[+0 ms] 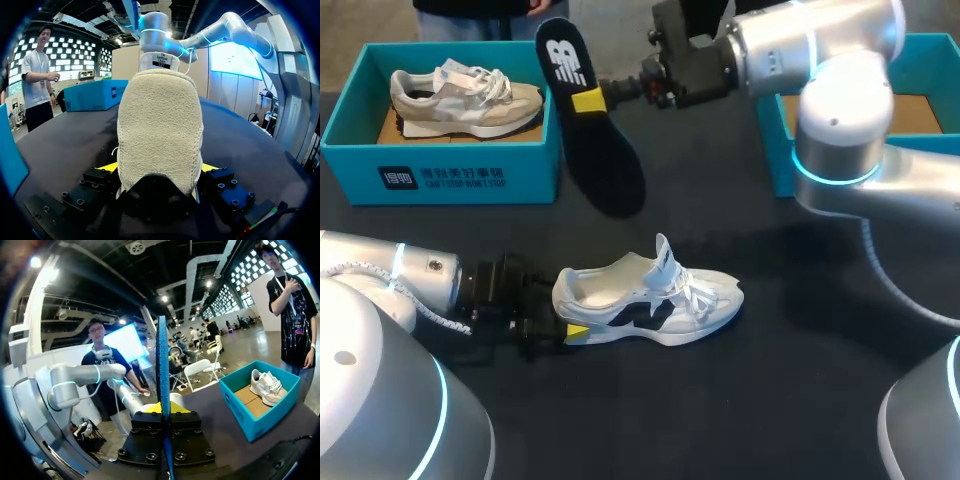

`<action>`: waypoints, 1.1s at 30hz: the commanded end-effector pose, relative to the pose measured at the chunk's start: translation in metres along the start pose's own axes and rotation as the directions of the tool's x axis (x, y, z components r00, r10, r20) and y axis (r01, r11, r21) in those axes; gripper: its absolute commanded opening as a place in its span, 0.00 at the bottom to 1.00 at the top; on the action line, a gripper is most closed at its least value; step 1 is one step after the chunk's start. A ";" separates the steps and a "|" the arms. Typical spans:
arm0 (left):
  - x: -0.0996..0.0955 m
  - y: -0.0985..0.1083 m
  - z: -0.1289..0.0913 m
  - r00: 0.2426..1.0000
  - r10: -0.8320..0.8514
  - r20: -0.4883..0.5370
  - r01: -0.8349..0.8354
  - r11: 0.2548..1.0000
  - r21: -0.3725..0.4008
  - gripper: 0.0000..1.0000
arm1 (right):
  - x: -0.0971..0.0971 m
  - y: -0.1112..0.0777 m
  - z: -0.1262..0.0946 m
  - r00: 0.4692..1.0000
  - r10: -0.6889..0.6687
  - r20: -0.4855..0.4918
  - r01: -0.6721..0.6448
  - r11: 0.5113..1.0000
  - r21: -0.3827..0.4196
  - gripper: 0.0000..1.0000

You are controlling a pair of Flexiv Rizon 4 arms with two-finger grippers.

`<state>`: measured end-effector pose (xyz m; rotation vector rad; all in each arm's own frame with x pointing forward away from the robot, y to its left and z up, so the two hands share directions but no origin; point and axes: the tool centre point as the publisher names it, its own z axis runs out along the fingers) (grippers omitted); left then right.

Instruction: Take the shoe out of the shoebox, open the shoe tongue, remove and reinsert the insole, then place the shoe into the shoebox

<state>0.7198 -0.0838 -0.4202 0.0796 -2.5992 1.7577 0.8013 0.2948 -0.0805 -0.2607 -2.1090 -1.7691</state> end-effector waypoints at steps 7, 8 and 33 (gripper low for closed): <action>0.001 0.002 0.003 1.000 0.000 0.003 0.000 1.000 0.000 0.00 | 0.038 0.004 -0.035 1.000 0.010 0.001 -0.010 1.000 -0.010 0.00; 0.001 0.002 0.003 1.000 0.000 0.003 0.000 1.000 0.000 0.00 | 0.041 0.004 -0.036 1.000 0.011 0.000 -0.011 1.000 -0.009 0.00; 0.001 0.002 0.003 1.000 0.000 0.003 0.000 1.000 0.000 0.00 | 0.101 -0.014 -0.052 0.997 -0.073 -0.006 0.072 0.996 -0.044 0.00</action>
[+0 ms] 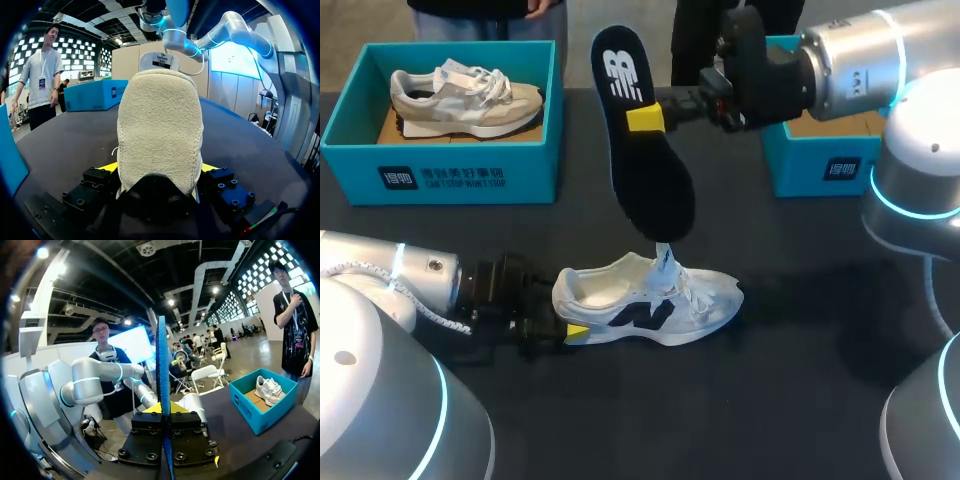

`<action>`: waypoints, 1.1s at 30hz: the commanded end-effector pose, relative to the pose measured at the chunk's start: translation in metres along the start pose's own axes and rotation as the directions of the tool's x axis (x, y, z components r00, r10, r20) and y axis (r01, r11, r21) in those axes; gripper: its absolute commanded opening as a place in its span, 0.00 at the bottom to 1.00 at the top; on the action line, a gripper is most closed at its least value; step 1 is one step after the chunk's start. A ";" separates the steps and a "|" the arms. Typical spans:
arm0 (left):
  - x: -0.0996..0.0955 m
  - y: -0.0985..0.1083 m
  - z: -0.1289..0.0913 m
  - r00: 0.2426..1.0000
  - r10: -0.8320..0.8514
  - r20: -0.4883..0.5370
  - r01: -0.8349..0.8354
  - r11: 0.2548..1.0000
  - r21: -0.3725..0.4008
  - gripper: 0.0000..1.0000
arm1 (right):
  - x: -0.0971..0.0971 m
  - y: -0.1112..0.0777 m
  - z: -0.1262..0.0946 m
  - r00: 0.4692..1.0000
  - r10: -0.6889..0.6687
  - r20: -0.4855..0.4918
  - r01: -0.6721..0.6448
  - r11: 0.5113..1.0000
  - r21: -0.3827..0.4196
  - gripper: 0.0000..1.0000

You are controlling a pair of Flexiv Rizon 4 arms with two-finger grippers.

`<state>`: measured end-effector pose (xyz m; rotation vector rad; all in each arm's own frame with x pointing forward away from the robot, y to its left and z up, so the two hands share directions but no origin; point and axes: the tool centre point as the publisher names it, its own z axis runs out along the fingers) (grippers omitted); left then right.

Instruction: Take the shoe out of the shoebox, open the shoe tongue, remove and reinsert the insole, then place the shoe into the shoebox

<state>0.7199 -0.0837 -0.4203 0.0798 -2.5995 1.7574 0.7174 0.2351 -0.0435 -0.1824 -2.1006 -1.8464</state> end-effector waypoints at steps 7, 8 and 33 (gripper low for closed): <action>0.001 0.002 0.003 1.000 0.000 0.003 0.000 1.000 0.000 0.00 | 0.005 -0.004 -0.002 1.000 -0.001 0.008 0.001 1.000 -0.006 0.00; 0.001 0.002 0.003 1.000 0.000 0.003 0.000 1.000 0.000 0.00 | 0.005 -0.004 -0.002 1.000 -0.001 0.008 0.001 1.000 -0.006 0.00; 0.001 0.002 0.003 1.000 0.000 0.003 0.000 1.000 0.000 0.00 | 0.062 0.017 -0.048 0.919 0.369 0.142 -0.364 0.930 -0.062 0.00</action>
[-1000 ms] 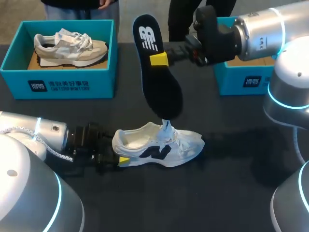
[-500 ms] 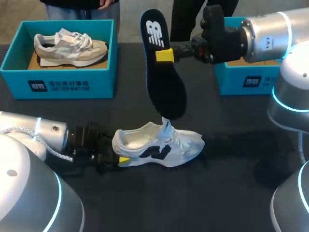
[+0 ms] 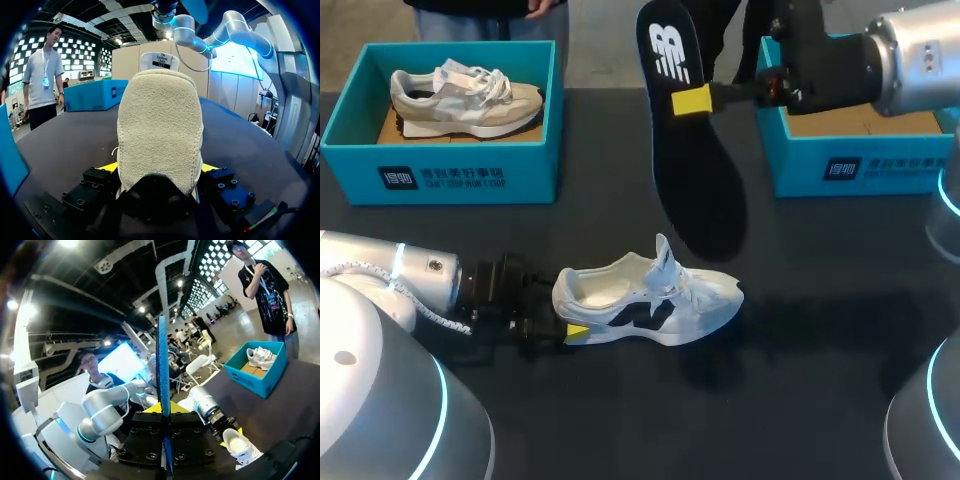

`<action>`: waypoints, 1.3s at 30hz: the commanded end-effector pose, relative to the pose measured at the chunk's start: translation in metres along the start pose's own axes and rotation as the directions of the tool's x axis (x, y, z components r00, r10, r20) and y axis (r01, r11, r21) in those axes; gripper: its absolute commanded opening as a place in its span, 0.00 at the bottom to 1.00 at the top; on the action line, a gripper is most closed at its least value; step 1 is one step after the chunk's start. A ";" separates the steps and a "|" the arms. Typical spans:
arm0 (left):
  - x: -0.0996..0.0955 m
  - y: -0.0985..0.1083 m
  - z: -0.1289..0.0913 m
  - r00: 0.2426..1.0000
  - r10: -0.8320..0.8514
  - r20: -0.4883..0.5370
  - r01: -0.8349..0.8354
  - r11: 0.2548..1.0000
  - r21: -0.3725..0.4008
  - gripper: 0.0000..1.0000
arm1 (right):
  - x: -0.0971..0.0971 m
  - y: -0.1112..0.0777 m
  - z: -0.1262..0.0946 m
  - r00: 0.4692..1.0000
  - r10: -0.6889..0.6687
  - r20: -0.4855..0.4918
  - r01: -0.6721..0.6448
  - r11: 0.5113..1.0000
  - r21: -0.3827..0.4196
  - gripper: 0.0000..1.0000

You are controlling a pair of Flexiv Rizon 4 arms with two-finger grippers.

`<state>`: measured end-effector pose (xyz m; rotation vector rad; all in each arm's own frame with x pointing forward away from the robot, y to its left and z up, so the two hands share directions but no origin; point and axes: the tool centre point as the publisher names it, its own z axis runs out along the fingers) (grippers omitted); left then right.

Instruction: Take the shoe out of the shoebox, open the shoe tongue, remove and reinsert the insole, then place the shoe into the shoebox

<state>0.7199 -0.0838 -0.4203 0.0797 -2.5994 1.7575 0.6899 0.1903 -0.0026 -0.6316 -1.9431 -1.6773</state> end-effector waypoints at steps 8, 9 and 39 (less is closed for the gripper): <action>0.001 0.002 0.003 1.000 0.000 0.003 0.000 1.000 0.000 0.00 | 0.034 -0.024 -0.009 0.996 0.040 0.074 -0.040 0.999 -0.003 0.00; 0.001 0.002 0.003 1.000 0.000 0.003 0.000 1.000 0.000 0.00 | 0.035 -0.026 -0.009 0.996 0.045 0.074 -0.045 0.999 -0.003 0.00; 0.001 0.002 0.003 1.000 0.000 0.003 0.000 1.000 0.000 0.00 | 0.059 -0.065 0.000 0.991 0.105 0.086 -0.100 0.993 -0.056 0.00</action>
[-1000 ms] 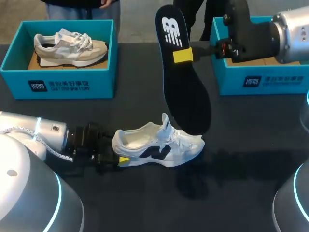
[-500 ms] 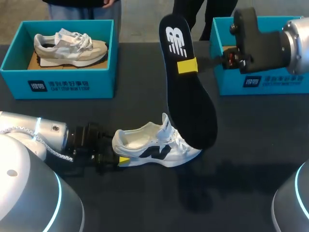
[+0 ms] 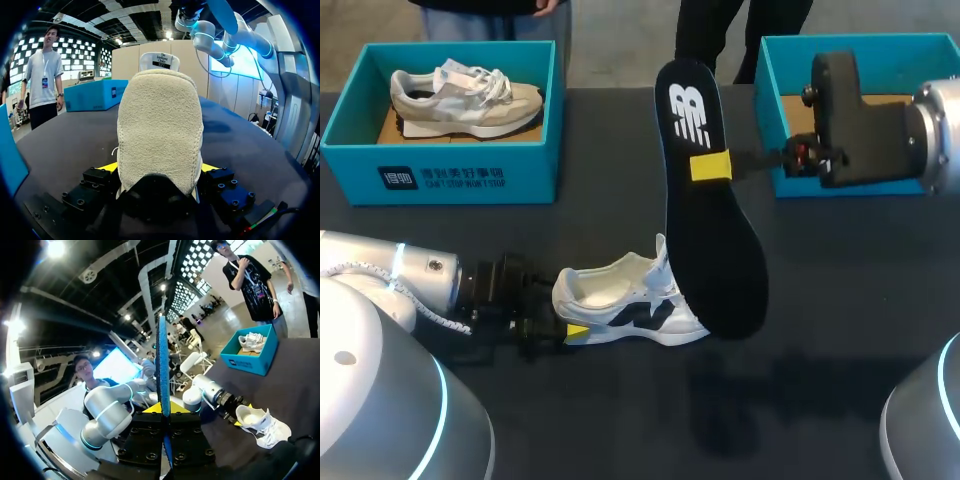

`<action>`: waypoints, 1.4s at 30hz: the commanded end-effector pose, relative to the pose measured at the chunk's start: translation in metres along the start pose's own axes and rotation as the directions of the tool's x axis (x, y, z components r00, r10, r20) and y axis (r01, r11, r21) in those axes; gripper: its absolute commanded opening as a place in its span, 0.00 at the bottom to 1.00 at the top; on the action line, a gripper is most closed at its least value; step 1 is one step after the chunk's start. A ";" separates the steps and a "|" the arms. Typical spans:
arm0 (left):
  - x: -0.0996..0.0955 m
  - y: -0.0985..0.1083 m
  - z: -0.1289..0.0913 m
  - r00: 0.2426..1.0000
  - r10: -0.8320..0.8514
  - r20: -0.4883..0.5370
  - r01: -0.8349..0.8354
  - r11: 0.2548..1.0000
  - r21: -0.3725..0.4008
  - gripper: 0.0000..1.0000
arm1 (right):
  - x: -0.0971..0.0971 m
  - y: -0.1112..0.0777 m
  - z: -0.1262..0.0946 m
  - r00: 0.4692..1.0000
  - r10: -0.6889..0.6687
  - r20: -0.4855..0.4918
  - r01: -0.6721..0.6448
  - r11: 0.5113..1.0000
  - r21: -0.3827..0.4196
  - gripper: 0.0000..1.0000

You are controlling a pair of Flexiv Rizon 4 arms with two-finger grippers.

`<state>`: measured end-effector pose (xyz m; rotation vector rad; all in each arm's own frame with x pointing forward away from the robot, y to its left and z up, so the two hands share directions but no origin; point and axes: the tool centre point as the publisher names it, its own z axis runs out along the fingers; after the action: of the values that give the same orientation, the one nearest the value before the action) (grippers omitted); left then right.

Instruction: Take the shoe out of the shoebox, open the shoe tongue, remove and reinsert the insole, then place the shoe into the shoebox

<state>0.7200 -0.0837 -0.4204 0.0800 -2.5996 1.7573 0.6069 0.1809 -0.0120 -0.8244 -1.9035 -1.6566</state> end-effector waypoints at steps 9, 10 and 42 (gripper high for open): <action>0.001 0.002 0.003 1.000 0.000 0.003 0.000 1.000 0.000 0.00 | 0.001 -0.005 0.002 1.000 -0.002 -0.001 0.002 1.000 -0.008 0.00; 0.001 0.002 0.003 1.000 0.000 0.003 0.000 1.000 0.000 0.00 | 0.001 -0.005 0.002 1.000 -0.002 -0.001 0.002 1.000 -0.008 0.00; -0.006 -0.032 -0.059 0.991 -0.076 -0.111 0.023 0.908 -0.418 1.00 | 0.001 -0.005 0.002 1.000 -0.002 -0.001 0.002 1.000 -0.008 0.00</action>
<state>0.7261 -0.0485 -0.3858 0.0447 -2.7270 1.2844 0.6021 0.1796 -0.0145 -0.8203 -1.8971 -1.6706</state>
